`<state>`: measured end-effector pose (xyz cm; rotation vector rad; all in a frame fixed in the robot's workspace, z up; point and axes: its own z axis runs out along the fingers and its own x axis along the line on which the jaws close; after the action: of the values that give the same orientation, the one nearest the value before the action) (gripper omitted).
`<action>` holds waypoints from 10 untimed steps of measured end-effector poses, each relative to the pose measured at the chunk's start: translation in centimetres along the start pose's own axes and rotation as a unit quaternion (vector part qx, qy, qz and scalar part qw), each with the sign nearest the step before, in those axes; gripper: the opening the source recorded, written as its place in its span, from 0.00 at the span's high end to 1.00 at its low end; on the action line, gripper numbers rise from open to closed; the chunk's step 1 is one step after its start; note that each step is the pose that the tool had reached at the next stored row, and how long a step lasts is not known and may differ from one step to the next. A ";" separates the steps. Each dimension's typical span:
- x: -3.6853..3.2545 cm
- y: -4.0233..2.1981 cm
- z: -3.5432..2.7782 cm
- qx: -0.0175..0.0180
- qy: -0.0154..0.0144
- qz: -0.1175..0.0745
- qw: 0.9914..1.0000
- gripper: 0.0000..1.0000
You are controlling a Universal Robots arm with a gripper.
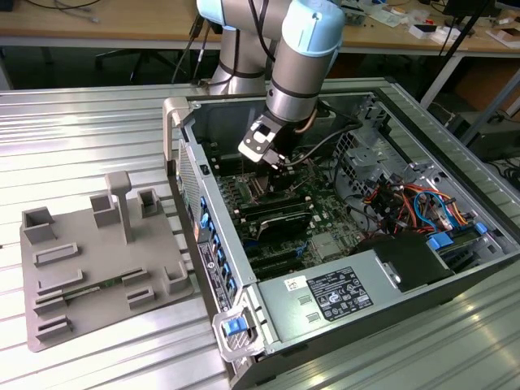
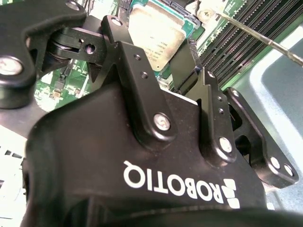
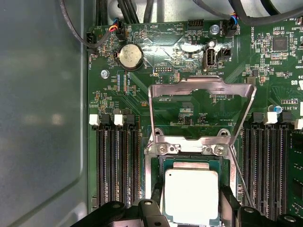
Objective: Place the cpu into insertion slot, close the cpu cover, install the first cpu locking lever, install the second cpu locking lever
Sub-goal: 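Place the cpu into insertion slot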
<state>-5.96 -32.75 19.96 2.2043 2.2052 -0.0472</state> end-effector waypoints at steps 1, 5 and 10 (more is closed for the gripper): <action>0.00 0.00 0.00 0.000 0.000 0.000 1.000 0.45; 0.00 0.02 0.01 0.000 0.000 0.000 1.000 0.44; 0.00 0.02 0.01 0.000 0.000 0.000 1.000 0.38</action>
<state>-5.94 -32.75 19.95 2.2043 2.2052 -0.0472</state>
